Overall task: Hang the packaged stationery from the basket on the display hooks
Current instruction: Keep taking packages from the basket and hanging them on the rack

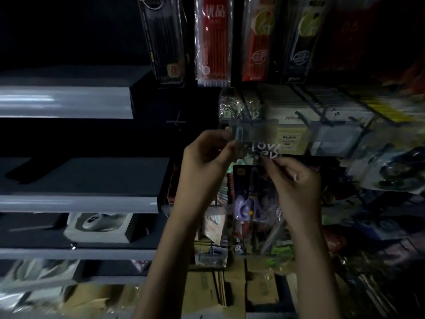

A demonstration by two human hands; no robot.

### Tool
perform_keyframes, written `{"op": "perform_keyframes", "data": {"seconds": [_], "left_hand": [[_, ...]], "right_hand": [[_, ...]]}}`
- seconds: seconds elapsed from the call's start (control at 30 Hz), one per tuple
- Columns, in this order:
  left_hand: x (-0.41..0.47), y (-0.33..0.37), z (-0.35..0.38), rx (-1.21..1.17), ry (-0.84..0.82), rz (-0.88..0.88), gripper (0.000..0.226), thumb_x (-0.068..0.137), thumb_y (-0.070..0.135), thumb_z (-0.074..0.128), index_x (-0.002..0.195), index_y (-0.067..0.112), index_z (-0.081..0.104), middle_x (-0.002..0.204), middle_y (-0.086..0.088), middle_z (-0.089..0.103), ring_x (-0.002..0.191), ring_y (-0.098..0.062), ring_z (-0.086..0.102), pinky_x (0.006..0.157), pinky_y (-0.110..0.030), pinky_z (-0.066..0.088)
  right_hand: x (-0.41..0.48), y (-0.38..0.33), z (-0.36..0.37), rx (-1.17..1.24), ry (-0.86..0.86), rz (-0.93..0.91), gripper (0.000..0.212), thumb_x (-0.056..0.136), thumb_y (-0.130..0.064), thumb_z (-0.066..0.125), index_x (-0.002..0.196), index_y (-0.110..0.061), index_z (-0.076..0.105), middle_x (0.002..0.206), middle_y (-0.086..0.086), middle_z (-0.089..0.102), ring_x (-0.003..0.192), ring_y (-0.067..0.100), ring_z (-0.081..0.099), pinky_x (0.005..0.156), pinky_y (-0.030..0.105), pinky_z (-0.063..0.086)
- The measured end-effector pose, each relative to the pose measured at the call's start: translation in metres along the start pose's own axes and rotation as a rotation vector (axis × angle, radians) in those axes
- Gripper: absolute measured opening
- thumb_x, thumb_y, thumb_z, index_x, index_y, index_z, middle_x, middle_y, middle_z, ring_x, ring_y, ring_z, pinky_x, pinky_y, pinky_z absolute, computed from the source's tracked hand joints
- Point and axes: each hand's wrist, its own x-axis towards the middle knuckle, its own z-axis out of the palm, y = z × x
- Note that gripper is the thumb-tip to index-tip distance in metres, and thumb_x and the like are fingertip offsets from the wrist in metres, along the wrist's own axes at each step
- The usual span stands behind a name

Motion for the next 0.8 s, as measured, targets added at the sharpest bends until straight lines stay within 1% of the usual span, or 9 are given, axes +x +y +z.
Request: {"op": "perform_keyframes", "data": {"seconds": [0.1, 0.2, 0.33, 0.4, 0.47, 0.57, 0.63, 0.7, 0.8], "left_hand": [[0.001, 0.010, 0.001, -0.083, -0.007, 0.036, 0.019, 0.105, 0.019, 0.063, 0.100, 0.003, 0.071, 0.087, -0.010, 0.074, 0.080, -0.015, 0.068, 0.077, -0.027, 0.055], [0.000, 0.022, 0.000, -0.173, -0.028, 0.040, 0.030, 0.111, 0.026, 0.052, 0.102, 0.005, 0.072, 0.089, -0.011, 0.071, 0.081, -0.019, 0.066, 0.079, -0.029, 0.055], [0.000, 0.031, -0.002, -0.178, -0.048, 0.077, 0.031, 0.112, 0.023, 0.048, 0.116, 0.004, 0.073, 0.090, -0.012, 0.070, 0.082, -0.022, 0.065, 0.080, -0.033, 0.056], [0.000, 0.033, -0.004, -0.134, -0.061, 0.098, 0.028, 0.111, 0.020, 0.050, 0.120, 0.007, 0.073, 0.092, -0.012, 0.072, 0.083, -0.022, 0.067, 0.082, -0.036, 0.058], [-0.001, 0.034, -0.006, -0.096, -0.066, 0.108, 0.029, 0.112, 0.017, 0.048, 0.121, 0.008, 0.073, 0.096, -0.014, 0.075, 0.086, -0.025, 0.070, 0.088, -0.041, 0.061], [0.000, 0.035, -0.010, -0.015, -0.069, 0.118, 0.030, 0.113, 0.016, 0.044, 0.121, 0.012, 0.073, 0.098, -0.013, 0.078, 0.091, -0.025, 0.075, 0.086, -0.037, 0.061], [0.001, 0.036, -0.011, 0.022, -0.067, 0.128, 0.030, 0.113, 0.015, 0.044, 0.119, 0.014, 0.074, 0.095, -0.014, 0.077, 0.084, -0.023, 0.074, 0.079, -0.034, 0.059], [0.003, 0.034, -0.011, 0.050, -0.059, 0.145, 0.030, 0.113, 0.015, 0.045, 0.118, 0.015, 0.074, 0.089, -0.013, 0.077, 0.078, -0.020, 0.074, 0.075, -0.032, 0.058], [0.002, 0.030, -0.010, 0.084, -0.050, 0.170, 0.027, 0.112, 0.015, 0.048, 0.121, 0.015, 0.073, 0.081, -0.002, 0.075, 0.078, -0.016, 0.074, 0.073, -0.030, 0.061]], "right_hand": [[0.010, -0.006, 0.001, -0.008, -0.034, -0.026, 0.012, 0.096, -0.025, 0.074, 0.084, -0.023, 0.077, 0.080, -0.005, 0.076, 0.080, 0.009, 0.072, 0.071, 0.026, 0.051], [0.017, -0.014, 0.003, -0.018, -0.068, -0.047, 0.017, 0.096, -0.026, 0.072, 0.082, -0.018, 0.076, 0.075, 0.002, 0.073, 0.071, 0.018, 0.067, 0.065, 0.025, 0.045], [0.023, -0.020, 0.010, -0.020, -0.128, -0.056, 0.021, 0.096, -0.023, 0.072, 0.076, -0.020, 0.072, 0.065, -0.007, 0.069, 0.062, 0.003, 0.059, 0.057, 0.020, 0.039], [0.026, -0.018, 0.013, -0.017, -0.140, -0.070, 0.024, 0.097, -0.025, 0.072, 0.077, -0.013, 0.072, 0.067, 0.002, 0.069, 0.063, 0.015, 0.062, 0.058, 0.025, 0.038], [0.029, -0.015, 0.014, 0.020, -0.140, -0.081, 0.026, 0.097, -0.028, 0.072, 0.083, -0.006, 0.074, 0.076, 0.015, 0.070, 0.075, 0.033, 0.067, 0.062, 0.031, 0.042], [0.033, -0.009, 0.015, 0.062, -0.123, -0.089, 0.029, 0.099, -0.030, 0.071, 0.085, -0.004, 0.074, 0.079, 0.022, 0.069, 0.081, 0.043, 0.065, 0.061, 0.036, 0.043], [0.035, -0.008, 0.015, 0.067, -0.113, -0.091, 0.027, 0.099, -0.030, 0.070, 0.086, -0.006, 0.075, 0.080, 0.019, 0.070, 0.080, 0.038, 0.067, 0.062, 0.037, 0.045], [0.038, -0.008, 0.016, 0.079, -0.096, -0.094, 0.028, 0.099, -0.029, 0.070, 0.084, -0.005, 0.074, 0.077, 0.014, 0.070, 0.073, 0.022, 0.067, 0.064, 0.028, 0.045], [0.040, -0.007, 0.021, 0.110, -0.056, -0.104, 0.035, 0.098, -0.028, 0.071, 0.081, 0.002, 0.070, 0.072, 0.017, 0.065, 0.069, 0.011, 0.057, 0.065, 0.025, 0.042]]}}
